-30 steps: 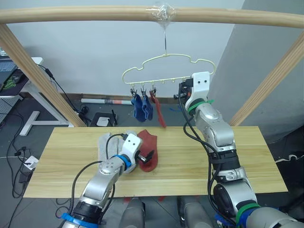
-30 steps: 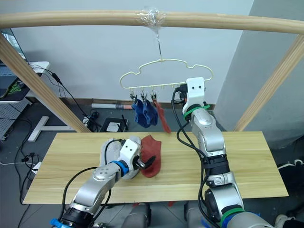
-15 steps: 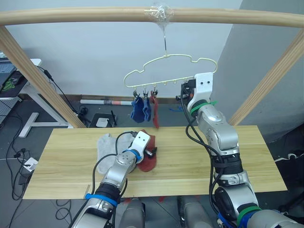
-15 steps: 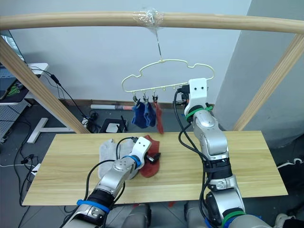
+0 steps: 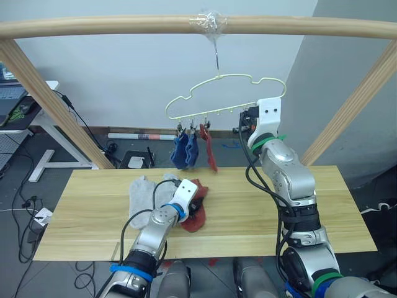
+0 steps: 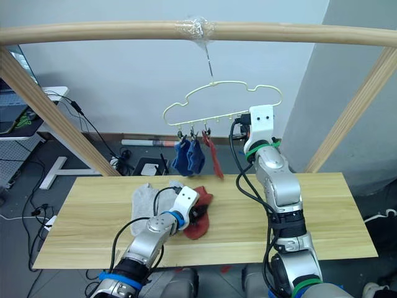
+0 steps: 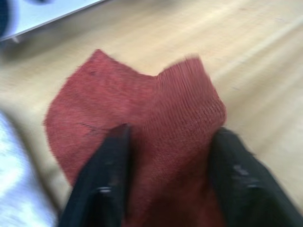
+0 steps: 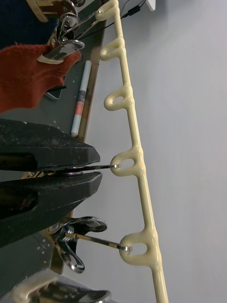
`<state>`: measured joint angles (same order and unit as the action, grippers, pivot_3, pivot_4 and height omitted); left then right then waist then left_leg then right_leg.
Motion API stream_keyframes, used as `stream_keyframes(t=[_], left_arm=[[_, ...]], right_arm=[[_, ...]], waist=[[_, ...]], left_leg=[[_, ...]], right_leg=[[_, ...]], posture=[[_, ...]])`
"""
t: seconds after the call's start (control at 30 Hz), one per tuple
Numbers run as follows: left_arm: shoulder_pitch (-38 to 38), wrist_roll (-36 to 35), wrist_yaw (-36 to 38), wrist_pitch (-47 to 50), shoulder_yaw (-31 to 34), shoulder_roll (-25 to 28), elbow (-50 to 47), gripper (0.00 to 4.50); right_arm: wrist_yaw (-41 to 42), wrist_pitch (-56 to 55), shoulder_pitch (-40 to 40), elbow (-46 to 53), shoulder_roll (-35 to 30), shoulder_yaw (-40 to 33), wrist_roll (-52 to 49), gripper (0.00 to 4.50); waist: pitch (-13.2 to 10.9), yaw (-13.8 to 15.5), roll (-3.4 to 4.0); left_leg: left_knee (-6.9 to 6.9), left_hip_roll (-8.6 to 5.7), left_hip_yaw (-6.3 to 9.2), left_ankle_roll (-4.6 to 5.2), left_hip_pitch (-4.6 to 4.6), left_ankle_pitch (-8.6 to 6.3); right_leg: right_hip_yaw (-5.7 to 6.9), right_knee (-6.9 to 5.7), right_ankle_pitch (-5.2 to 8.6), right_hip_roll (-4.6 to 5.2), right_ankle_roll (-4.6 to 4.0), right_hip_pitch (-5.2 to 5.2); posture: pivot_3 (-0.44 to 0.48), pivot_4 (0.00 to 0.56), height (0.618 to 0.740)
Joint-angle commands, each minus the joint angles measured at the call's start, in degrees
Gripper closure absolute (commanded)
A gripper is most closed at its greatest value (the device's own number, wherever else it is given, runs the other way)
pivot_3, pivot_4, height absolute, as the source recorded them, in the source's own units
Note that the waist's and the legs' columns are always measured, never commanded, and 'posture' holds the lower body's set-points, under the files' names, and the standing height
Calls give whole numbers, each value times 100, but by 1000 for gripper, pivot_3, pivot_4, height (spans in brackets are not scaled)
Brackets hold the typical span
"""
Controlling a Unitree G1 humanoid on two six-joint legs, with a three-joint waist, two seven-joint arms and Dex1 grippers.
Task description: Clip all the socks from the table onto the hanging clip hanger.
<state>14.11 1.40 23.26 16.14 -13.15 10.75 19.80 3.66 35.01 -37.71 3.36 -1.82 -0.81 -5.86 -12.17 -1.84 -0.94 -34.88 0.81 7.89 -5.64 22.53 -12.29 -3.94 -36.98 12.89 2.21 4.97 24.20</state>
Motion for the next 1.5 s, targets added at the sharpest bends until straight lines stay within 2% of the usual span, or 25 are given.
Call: stream_keyframes(t=[0.03, 0.13, 0.17, 0.37, 0.53, 0.67, 0.8, 1.0, 1.5], left_arm=[[-247, 79, 109, 40, -203, -67, -205, 3535], [-339, 122, 172, -121, -300, -74, -411, 4437], [-337, 134, 178, -190, -310, -84, -446, 4488], [-265, -58, 202, -556, -172, -238, -941, 4488], [-69, -93, 532, -1687, -254, -163, -1589, 4488], [281, 473, 580, -3060, -506, 142, -1768, 4488], [633, 786, 299, -3760, -589, 30, -1505, 4488], [878, 1031, -54, -4244, -556, -148, -1200, 4488], [1300, 1012, -238, -4614, -428, -214, -291, 4488]], right_arm=[[11, 74, 26, 244, -75, -106, -70, 4500], [4, 278, 27, 260, -67, -276, -210, 4500], [-5, 346, 22, 259, -66, -340, -267, 4500], [-67, 1180, -153, 169, -132, -1031, -914, 4500], [-198, 2546, -651, -43, -323, -2006, -1796, 4500], [-310, 3624, -1172, -389, -534, -2672, -2316, 4500], [-591, 4391, -1523, -530, -438, -3247, -2602, 4500], [-722, 4884, -1657, -476, -421, -3476, -2679, 4500], [-879, 5657, -1995, -246, -235, -4060, -2576, 4500]], waist=[[15, 0, -2], [18, 2, -1], [19, 8, -1], [19, 28, -1], [20, 65, -1], [26, 66, 3], [26, 123, 3], [26, 133, 3], [24, 111, 6]], left_leg=[[0, 0, 0, 0, -5, 0], [0, 0, -1, 1, -11, 0], [0, 0, 0, 1, -10, 1], [0, 0, 0, 1, -6, 1], [-4, -2, 3, 2, -2, 1], [-2, -2, 0, 3, -5, 0], [-5, -4, 2, 4, 1, 1], [-2, -4, 2, 6, 3, 0], [-2, -4, 4, 8, 10, 0]], right_leg=[[0, -1, 0, 0, 0, -5], [-1, -1, 2, 0, -1, -9], [-1, -1, 2, 0, -1, -9], [0, 0, 0, 0, -2, -8], [1, 3, 0, 2, -10, -10], [-1, 5, 6, 2, -22, -13], [0, 6, 5, 2, -21, -12], [0, 8, 3, 2, -5, -10], [2, 10, 5, 1, -4, -7]], posture=[[27, 146, 740], [32, 144, 740], [33, 142, 740], [30, 153, 740], [26, 168, 740], [26, 172, 740], [26, 175, 740], [19, 184, 740], [-11, 202, 740]])
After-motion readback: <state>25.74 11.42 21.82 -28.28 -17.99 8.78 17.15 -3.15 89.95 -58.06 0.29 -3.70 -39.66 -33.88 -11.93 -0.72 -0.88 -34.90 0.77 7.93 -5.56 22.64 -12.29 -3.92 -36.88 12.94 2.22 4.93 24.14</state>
